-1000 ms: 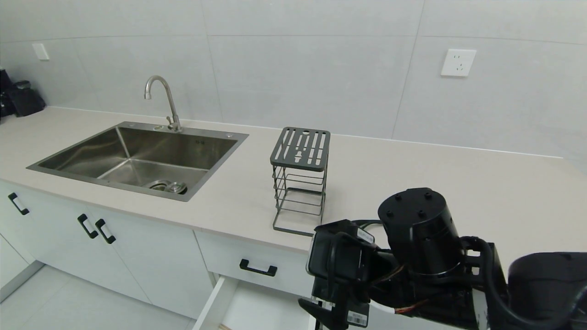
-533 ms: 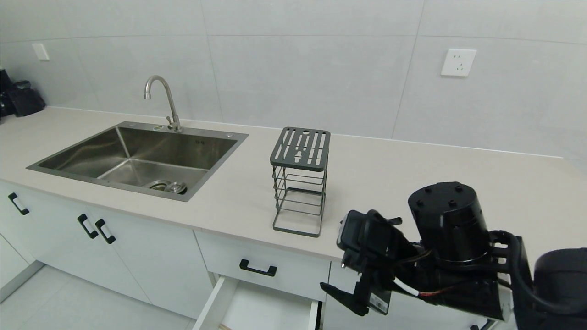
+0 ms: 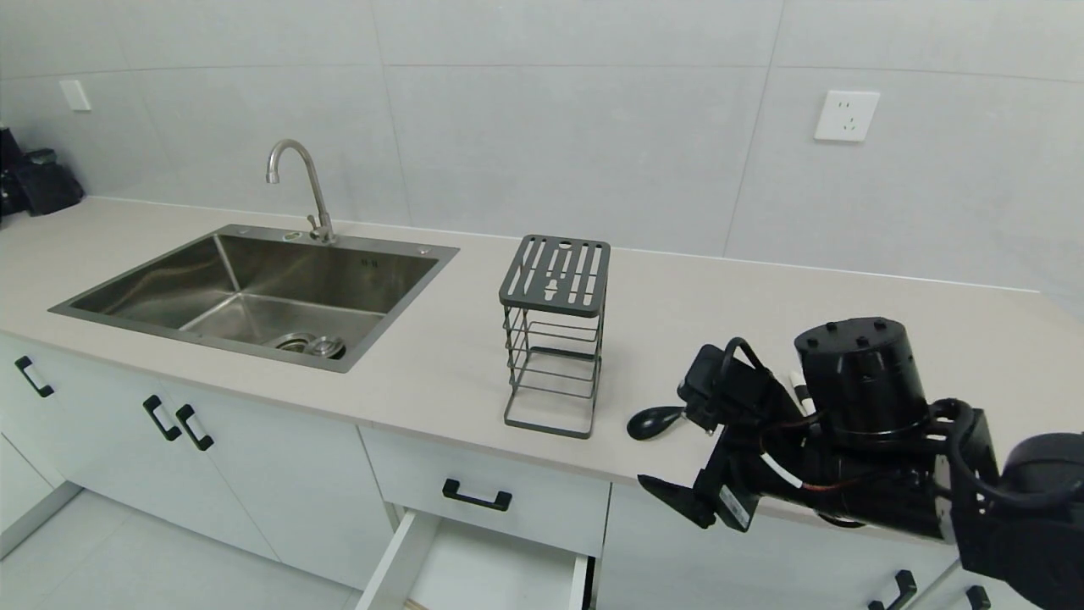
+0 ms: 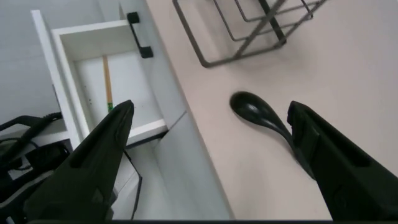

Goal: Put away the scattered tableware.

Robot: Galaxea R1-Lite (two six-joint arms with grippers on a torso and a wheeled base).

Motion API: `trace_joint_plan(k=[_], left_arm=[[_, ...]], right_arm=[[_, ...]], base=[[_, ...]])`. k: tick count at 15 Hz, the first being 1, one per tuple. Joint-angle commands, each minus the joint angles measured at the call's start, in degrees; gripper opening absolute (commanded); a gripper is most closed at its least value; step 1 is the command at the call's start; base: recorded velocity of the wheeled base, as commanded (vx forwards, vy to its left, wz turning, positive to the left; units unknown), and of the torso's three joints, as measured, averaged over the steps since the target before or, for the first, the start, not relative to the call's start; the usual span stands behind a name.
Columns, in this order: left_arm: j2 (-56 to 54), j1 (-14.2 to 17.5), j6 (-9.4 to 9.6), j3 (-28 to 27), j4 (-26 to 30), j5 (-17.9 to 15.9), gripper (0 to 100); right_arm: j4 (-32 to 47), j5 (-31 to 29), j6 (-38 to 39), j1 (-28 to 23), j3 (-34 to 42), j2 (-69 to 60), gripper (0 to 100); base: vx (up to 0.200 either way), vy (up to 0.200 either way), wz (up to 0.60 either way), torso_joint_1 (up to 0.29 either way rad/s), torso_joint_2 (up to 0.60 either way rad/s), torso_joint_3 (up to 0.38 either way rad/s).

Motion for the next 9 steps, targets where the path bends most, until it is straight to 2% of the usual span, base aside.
trace_joint_plan(k=[1, 4, 6, 9], left_arm=[[0.1, 0.0, 0.02, 0.0, 0.0, 0.0, 100], [0.1, 0.0, 0.02, 0.0, 0.0, 0.0, 100], [0.1, 0.0, 0.02, 0.0, 0.0, 0.0, 100], [0.1, 0.0, 0.02, 0.0, 0.0, 0.0, 100]], right_arm=[[0.0, -0.1, 0.0, -3.3, -2.4, 5.8, 100], [0.0, 0.0, -0.2, -6.8, -7.1, 11.4, 100], [0.0, 0.3, -1.9, -10.2, -7.3, 12.6, 100], [0.0, 3.1, -4.1, -12.5, -7.9, 12.7, 100]], base=[[0.000, 0.000, 0.00, 0.000, 0.00, 0.000], [0.000, 0.000, 0.00, 0.000, 0.00, 0.000], [0.000, 0.000, 0.00, 0.000, 0.00, 0.000], [0.000, 0.000, 0.00, 0.000, 0.00, 0.000]])
